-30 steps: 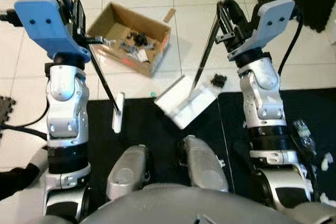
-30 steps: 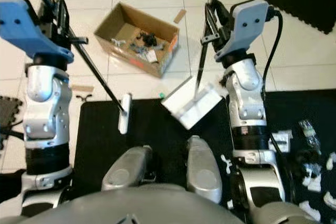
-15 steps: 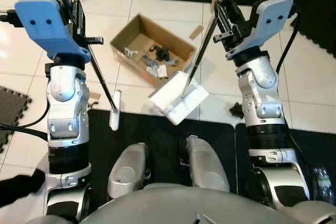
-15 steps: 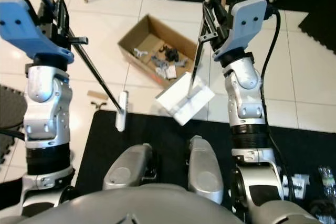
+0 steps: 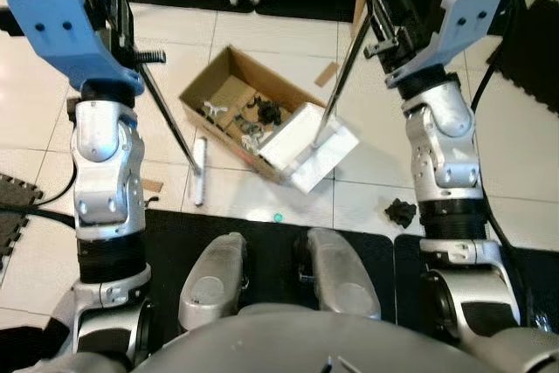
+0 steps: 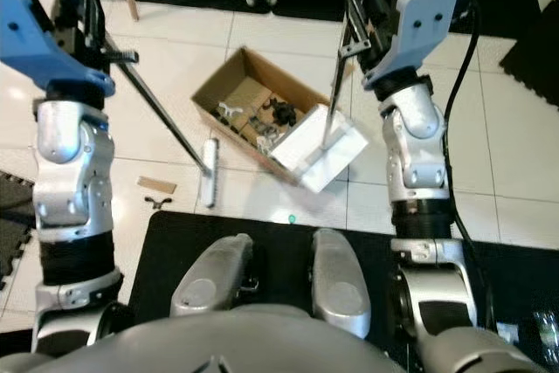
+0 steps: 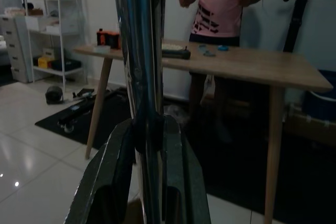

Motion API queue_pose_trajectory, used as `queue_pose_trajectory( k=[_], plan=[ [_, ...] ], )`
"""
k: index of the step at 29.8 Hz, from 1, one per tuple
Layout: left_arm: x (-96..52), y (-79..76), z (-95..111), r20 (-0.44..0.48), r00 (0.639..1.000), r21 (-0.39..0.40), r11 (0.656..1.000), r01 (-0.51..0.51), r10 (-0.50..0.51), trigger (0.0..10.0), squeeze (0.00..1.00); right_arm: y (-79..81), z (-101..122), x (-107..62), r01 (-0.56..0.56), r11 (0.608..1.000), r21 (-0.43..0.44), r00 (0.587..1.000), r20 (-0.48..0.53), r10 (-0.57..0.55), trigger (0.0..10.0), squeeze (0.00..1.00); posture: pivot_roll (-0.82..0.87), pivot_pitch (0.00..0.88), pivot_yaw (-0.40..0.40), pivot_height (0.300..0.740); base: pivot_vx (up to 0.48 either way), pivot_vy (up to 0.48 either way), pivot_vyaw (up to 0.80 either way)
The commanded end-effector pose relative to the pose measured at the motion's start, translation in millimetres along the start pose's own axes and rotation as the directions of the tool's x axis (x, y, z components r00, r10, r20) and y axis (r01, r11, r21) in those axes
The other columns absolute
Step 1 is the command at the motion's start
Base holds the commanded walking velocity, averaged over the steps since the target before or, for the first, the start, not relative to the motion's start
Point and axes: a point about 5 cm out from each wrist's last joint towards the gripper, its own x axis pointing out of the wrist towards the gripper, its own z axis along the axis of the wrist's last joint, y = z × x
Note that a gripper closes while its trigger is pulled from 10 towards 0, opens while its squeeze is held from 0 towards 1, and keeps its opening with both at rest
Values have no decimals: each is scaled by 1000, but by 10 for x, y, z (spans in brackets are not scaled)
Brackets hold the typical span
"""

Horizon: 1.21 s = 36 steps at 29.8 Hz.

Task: Sweep floor

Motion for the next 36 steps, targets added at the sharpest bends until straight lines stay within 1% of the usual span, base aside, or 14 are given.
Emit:
queue_pose_trajectory(
  k=[1, 3, 9, 15, 18, 21, 24, 26, 28, 32, 33, 36],
  plan=[
    [17, -45, 91, 36, 999, 0, 1000, 26, -26, 10000, 0, -2, 140, 42, -11, 1000, -27, 998, 67, 13, 10000, 0, 53, 0, 14, 740, 259, 0, 0],
    [17, -45, 93, 35, 999, 0, 1000, 26, -26, 10000, 0, -6, 137, 39, -11, 1000, -28, 998, 66, 13, 10000, 0, 53, 0, 14, 740, 259, 0, 0],
    [51, -40, 122, 37, 999, 1, 1000, 24, -24, 10000, 0, -8, 119, 30, -11, 1000, -29, 998, 57, 13, 10000, 0, 53, 0, 16, 740, 0, 0, 0],
    [86, -41, 160, 33, 999, 31, 999, 28, -29, 10000, 0, -6, 116, 29, -12, 1000, -29, 998, 56, 13, 10000, 0, 52, 0, 17, 740, 0, 0, 0],
    [115, -42, 208, 33, 998, 67, 996, 51, -53, 10000, 0, -6, 118, 32, -12, 999, -30, 998, 56, 13, 10000, 0, 52, 0, 19, 740, 0, 0, 0],
    [141, -48, 233, 31, 996, 87, 993, 77, -80, 10000, 0, -6, 117, 41, -12, 999, -31, 998, 57, 14, 10000, 0, 54, 0, 20, 740, 0, 0, 0],
    [151, -57, 238, 28, 995, 90, 992, 91, -94, 10000, 0, -7, 116, 45, -12, 999, -32, 998, 57, 14, 10000, 0, 54, 0, 19, 740, 0, 0, 0],
    [172, -95, 231, 12, 992, 86, 988, 127, -128, 10000, 0, -8, 114, 55, -13, 999, -33, 998, 56, 15, 10000, 0, 56, 0, 18, 740, 0, 0, 0],
    [210, -143, 238, 5, 988, 61, 986, 155, -156, 10000, 0, -11, 109, 66, -14, 999, -35, 998, 55, 16, 10000, 0, 56, 0, 19, 740, 0, 0, 0],
    [269, -188, 265, 7, 983, 68, 981, 182, -183, 10000, 0, -20, 106, 79, -14, 999, -38, 998, 55, 16, 10000, 0, 53, 0, 19, 740, 0, 0, 0],
    [286, -198, 265, -2, 982, 60, 980, 187, -187, 10000, 0, -22, 106, 83, -14, 999, -40, 998, 55, 16, 10000, 0, 53, 0, 20, 740, 0, 0, 0],
    [331, -235, 258, -28, 980, -6, 980, 197, -197, 10000, 0, -33, 99, 88, -11, 999, -43, 999, 53, 13, 10000, 0, 51, 0, 22, 740, 0, 0, 0]
  ],
)
